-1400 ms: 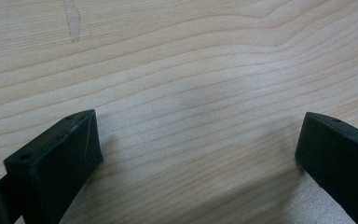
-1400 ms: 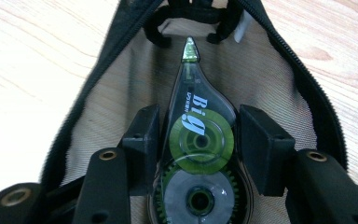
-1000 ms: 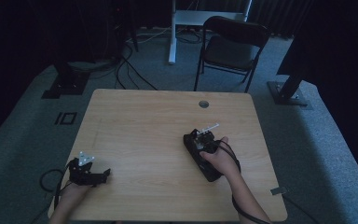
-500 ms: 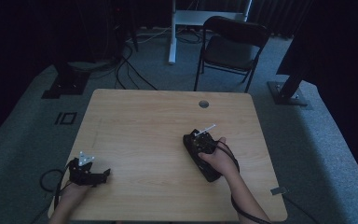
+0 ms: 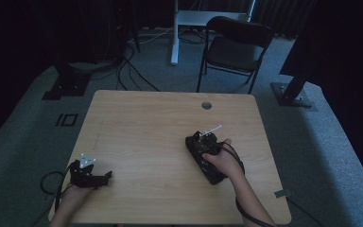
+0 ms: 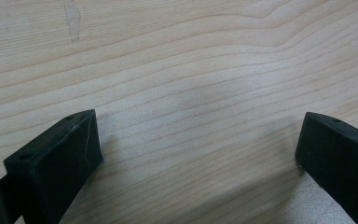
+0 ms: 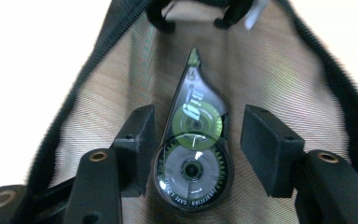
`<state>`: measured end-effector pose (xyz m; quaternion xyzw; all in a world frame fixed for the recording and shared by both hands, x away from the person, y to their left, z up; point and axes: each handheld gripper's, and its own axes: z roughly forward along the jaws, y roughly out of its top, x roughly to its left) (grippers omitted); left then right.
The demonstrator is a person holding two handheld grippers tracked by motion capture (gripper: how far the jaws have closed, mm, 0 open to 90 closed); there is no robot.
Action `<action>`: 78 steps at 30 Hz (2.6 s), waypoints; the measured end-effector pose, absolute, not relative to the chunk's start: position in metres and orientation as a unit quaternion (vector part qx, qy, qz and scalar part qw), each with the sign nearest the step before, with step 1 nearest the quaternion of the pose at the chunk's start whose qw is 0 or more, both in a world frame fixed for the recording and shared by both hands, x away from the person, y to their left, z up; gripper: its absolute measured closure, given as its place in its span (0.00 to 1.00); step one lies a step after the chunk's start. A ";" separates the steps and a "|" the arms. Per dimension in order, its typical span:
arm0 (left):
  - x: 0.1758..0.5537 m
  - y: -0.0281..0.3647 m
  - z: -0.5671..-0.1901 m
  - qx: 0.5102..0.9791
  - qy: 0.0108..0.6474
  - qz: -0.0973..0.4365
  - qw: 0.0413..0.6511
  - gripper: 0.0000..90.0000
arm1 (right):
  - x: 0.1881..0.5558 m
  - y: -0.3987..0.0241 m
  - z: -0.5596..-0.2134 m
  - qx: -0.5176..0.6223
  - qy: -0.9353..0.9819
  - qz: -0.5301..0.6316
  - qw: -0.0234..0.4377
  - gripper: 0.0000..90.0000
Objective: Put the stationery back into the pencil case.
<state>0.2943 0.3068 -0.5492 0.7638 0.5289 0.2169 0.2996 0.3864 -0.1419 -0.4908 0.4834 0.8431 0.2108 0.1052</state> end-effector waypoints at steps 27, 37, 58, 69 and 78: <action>0.294 0.307 -0.549 0.764 0.529 0.217 0.300 0.00 | 0.359 -0.184 -0.446 0.441 0.809 0.358 0.151 0.37; 0.294 0.307 -0.549 0.764 0.529 0.217 0.299 0.00 | 0.353 -0.204 -0.444 0.459 0.781 0.393 0.159 0.29; 0.294 0.307 -0.549 0.764 0.529 0.217 0.300 0.00 | 0.345 -0.244 -0.458 0.491 0.739 0.422 0.186 0.23; 0.294 0.307 -0.549 0.764 0.529 0.217 0.300 0.00 | 0.343 -0.268 -0.482 0.519 0.719 0.417 0.202 0.22; 0.294 0.307 -0.549 0.764 0.528 0.217 0.299 0.00 | 0.342 -0.280 -0.509 0.552 0.705 0.394 0.209 0.20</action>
